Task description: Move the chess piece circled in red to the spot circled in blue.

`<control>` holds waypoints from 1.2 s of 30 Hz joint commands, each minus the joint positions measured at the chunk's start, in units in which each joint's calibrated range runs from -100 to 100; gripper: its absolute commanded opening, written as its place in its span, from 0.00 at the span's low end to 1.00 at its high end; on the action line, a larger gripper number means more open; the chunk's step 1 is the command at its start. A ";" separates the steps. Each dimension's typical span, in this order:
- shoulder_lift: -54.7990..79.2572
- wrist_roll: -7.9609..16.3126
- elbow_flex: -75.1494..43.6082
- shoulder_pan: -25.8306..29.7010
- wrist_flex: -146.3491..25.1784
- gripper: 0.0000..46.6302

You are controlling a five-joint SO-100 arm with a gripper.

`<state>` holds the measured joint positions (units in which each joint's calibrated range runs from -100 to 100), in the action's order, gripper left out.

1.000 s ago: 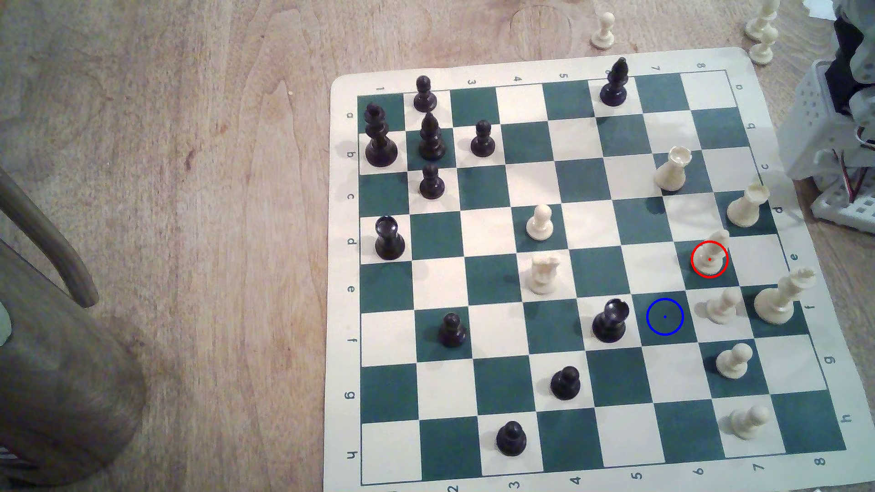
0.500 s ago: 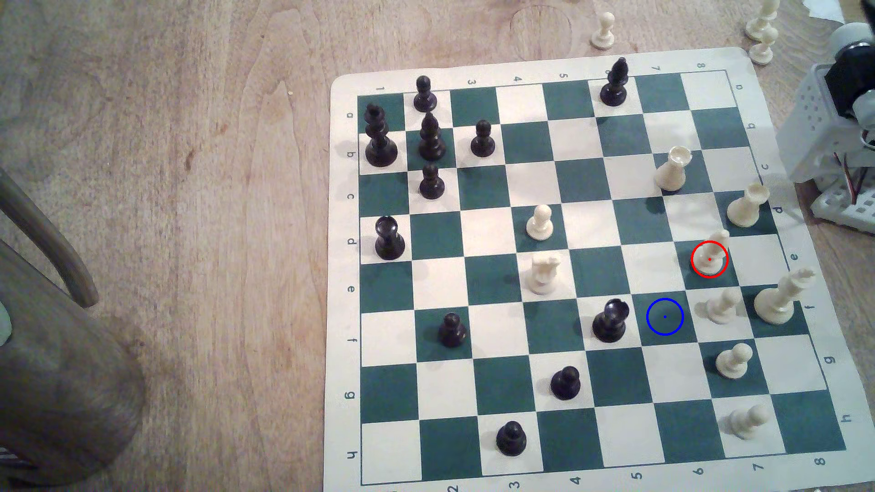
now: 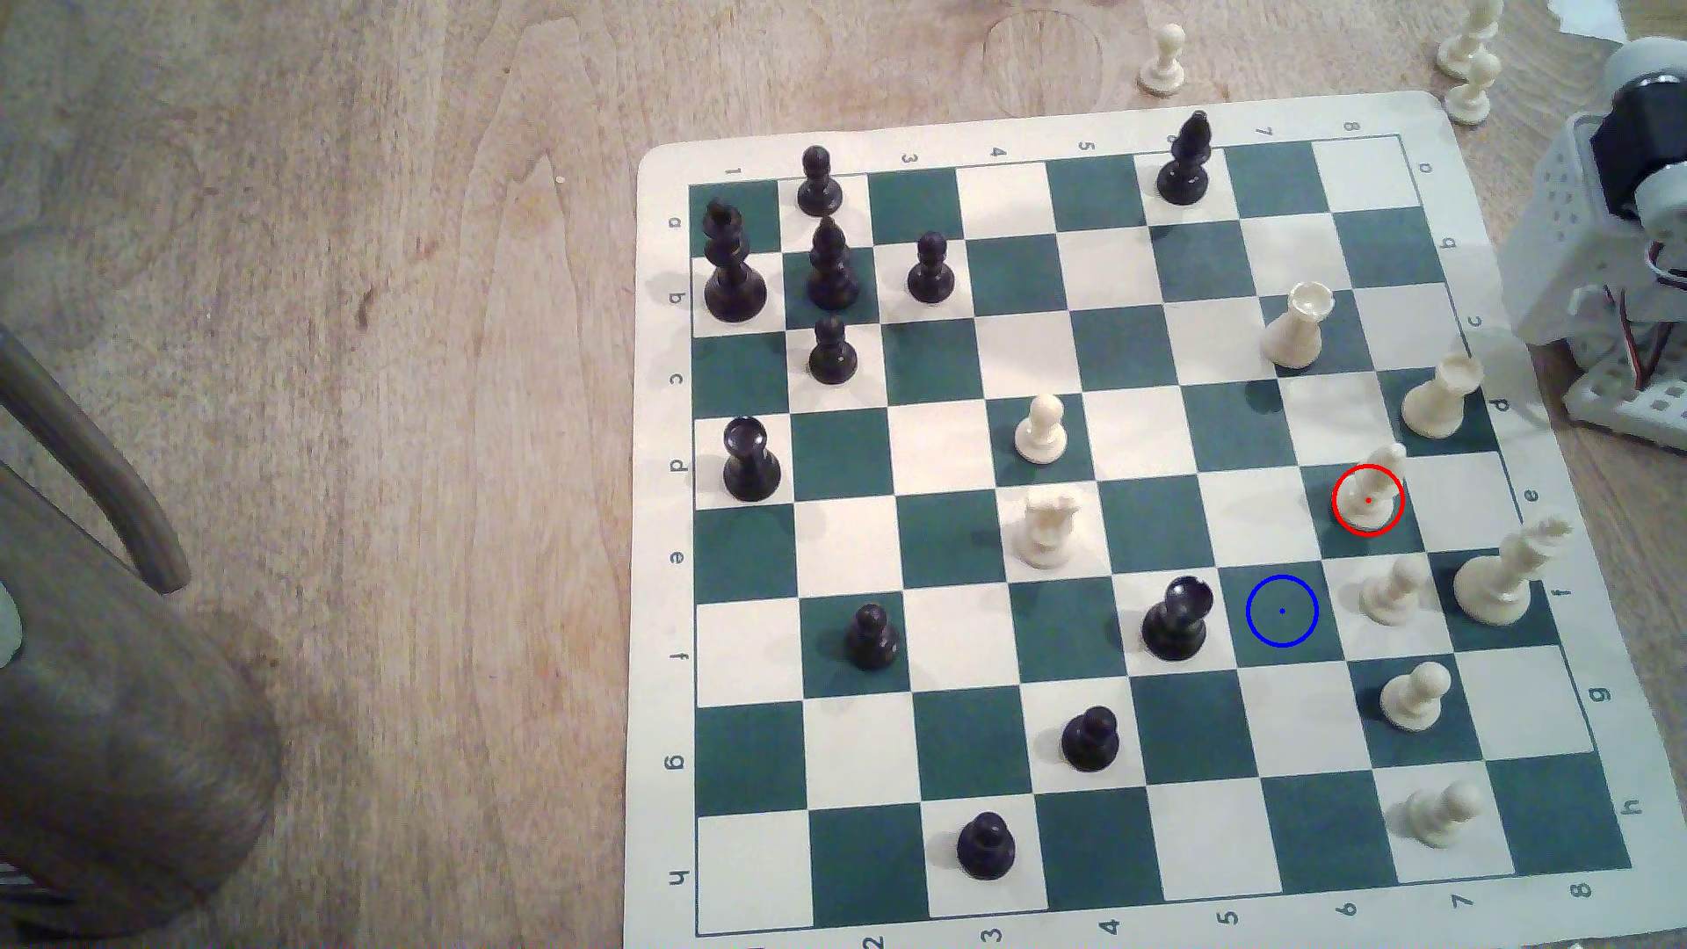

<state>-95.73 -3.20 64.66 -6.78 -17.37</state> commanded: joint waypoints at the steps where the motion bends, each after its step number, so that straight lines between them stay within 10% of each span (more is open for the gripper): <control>1: 0.14 1.42 -5.73 -1.31 -11.29 0.01; 3: 0.14 7.91 -5.28 -2.09 -13.67 0.03; 14: 0.06 8.89 -3.56 -2.33 -19.89 0.20; 18: 6.34 5.67 -9.99 -1.55 -35.37 0.18; 24: 32.23 11.82 -36.65 -0.84 -68.38 0.13; 36: 47.68 17.63 -38.73 16.21 -80.09 0.24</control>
<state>-54.67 12.14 29.78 0.59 -95.22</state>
